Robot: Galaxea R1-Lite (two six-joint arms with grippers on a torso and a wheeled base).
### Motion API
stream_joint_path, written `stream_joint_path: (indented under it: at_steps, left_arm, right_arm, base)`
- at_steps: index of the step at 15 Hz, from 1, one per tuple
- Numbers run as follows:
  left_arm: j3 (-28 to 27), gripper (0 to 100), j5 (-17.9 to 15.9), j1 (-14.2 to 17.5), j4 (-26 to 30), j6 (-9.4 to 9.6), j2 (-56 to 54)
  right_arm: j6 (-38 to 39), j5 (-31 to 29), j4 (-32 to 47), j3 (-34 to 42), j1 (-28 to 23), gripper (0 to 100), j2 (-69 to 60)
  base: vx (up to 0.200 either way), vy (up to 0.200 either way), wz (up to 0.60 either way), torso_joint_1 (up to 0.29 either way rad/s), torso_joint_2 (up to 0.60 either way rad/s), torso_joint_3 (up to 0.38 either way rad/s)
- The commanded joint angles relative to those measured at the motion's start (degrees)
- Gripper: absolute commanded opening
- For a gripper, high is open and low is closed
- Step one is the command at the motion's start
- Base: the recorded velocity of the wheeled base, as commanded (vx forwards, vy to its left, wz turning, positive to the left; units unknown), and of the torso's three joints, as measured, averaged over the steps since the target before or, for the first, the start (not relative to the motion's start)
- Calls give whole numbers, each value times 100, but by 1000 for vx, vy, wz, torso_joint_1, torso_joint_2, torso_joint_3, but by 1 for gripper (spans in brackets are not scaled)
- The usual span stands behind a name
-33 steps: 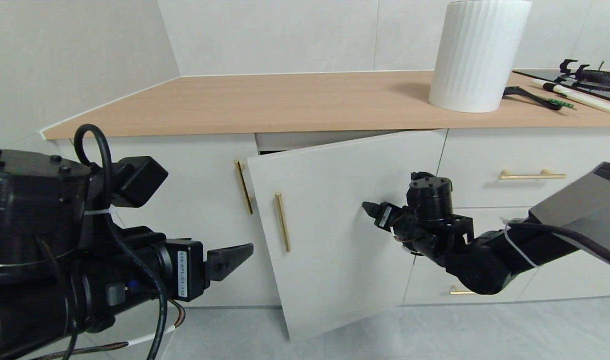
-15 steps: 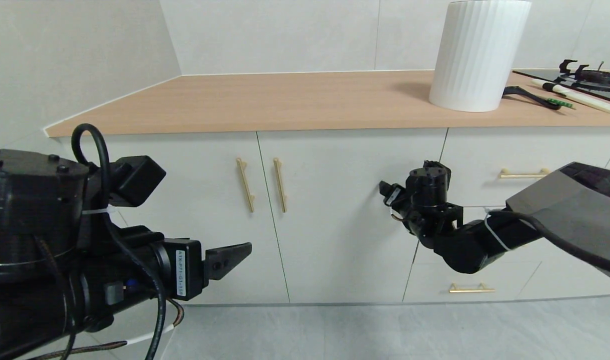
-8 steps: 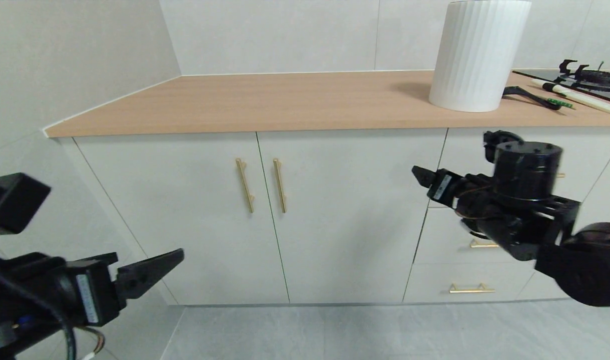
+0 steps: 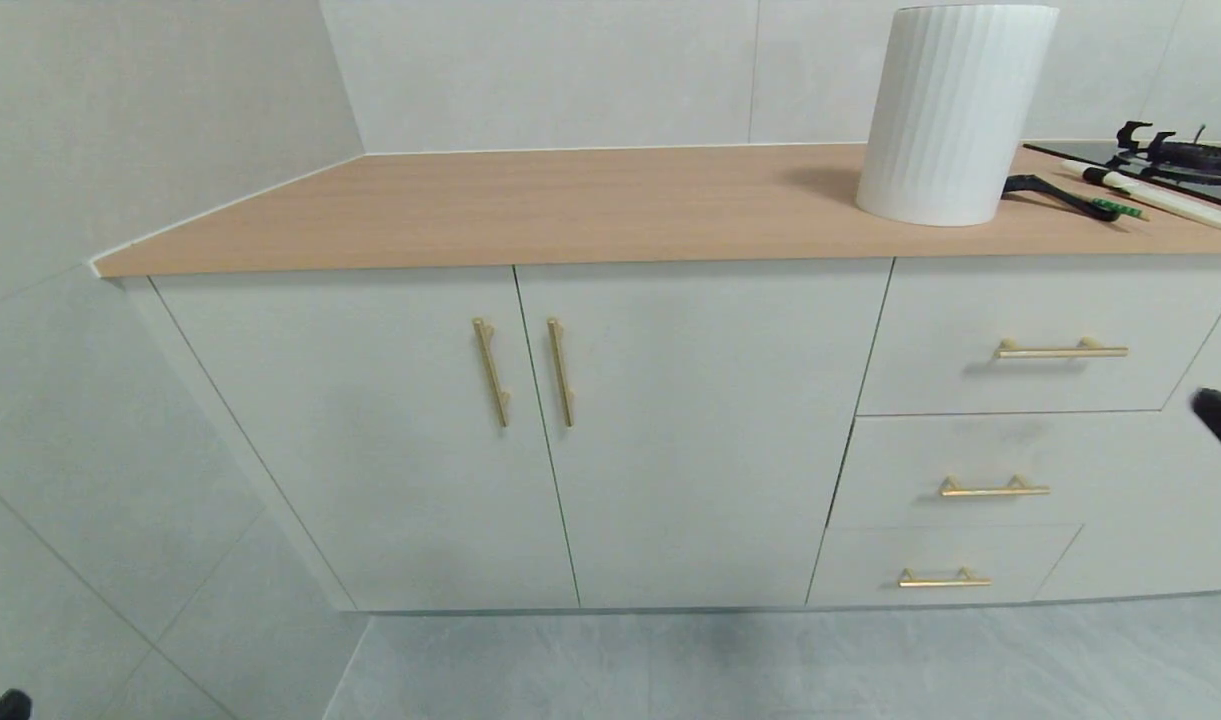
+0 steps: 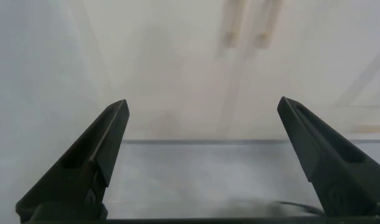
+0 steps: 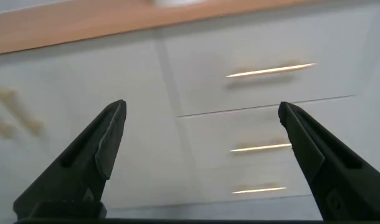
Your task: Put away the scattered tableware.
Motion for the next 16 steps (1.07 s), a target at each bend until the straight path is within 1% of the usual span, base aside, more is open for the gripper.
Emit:
stream_joint_path:
  at_steps: [1,2,3,4,5,6,7,8,9,10,11,12,13,14,15,16]
  left_arm:
    - [306,100,-12,491,85,333,-1128]
    - [341,100,-12,702,103,333,-1304]
    - [402,100,-12,789,129,342,-1392]
    - [569,100,67,913,111,307,-1453]
    - [596,100,129,1115,120,236,-1471]
    - [710,100,111,1396,155,280,-1699]
    - [921,100,103,1545,146,438,-1998]
    - [1220,100,234,1572,85,421,-1998]
    - [1457,100,393,1572,-56,298,-1998]
    - [1826,100,472,1572,-337,201,-1998]
    - [2116,100,472,1572,-715,201,-1998]
    - [2116,100,463,1572,-829,175,-1998]
    - [2116,100,428,1572,-776,166,-1998]
    - [2116,100,217,1563,-768,157,-1998]
    - [2116,100,-126,1572,-759,122,-1998]
    - [2116,100,-583,1563,-750,87,-1998]
  right_arm:
    - [-809,155,1130,738,-1007,100,-2717]
    - [-993,190,2079,598,-1201,100,-3508]
    - [-1037,207,2413,554,-1245,100,-3780]
    - [-1178,181,3283,378,-1262,100,-4369]
    - [-1143,67,3265,387,-1271,100,-4334]
    - [-1151,-214,3169,413,-1280,100,-4334]
    - [-1169,-364,3151,527,-1499,100,-4334]
    - [-1160,-364,3107,668,-1772,100,-4334]
    - [-1160,-425,2993,817,-1816,100,-4334]
    - [-1160,-513,2729,1063,-1992,100,-4360]
    - [-1222,-443,2641,1310,-2326,100,-4615]
    - [-1459,-223,2729,1591,-2449,100,-4914]
    - [-1494,-197,2887,1679,-2449,100,-4914]
    - [-1318,-241,3010,1670,-2449,100,-4914]
    - [-1266,-188,3133,1670,-2449,100,-4905]
    - [-1204,23,3397,1670,-2449,100,-4914]
  base:
    - [0,0,0,0,0,0]
    - [0,0,0,0,0,0]
    - [0,0,0,0,0,0]
    - [0,0,0,0,0,0]
    - [0,0,0,0,0,0]
    - [0,0,0,0,0,0]
    - [0,0,0,0,0,0]
    - [0,0,0,0,0,0]
    - [0,0,0,0,0,0]
    - [0,0,0,0,0,0]
    - [0,0,0,0,0,0]
    - [0,0,0,0,0,0]
    - [0,0,0,0,0,0]
    - [0,0,0,0,0,0]
    - [0,0,0,0,0,0]
    - [0,0,0,0,0,0]
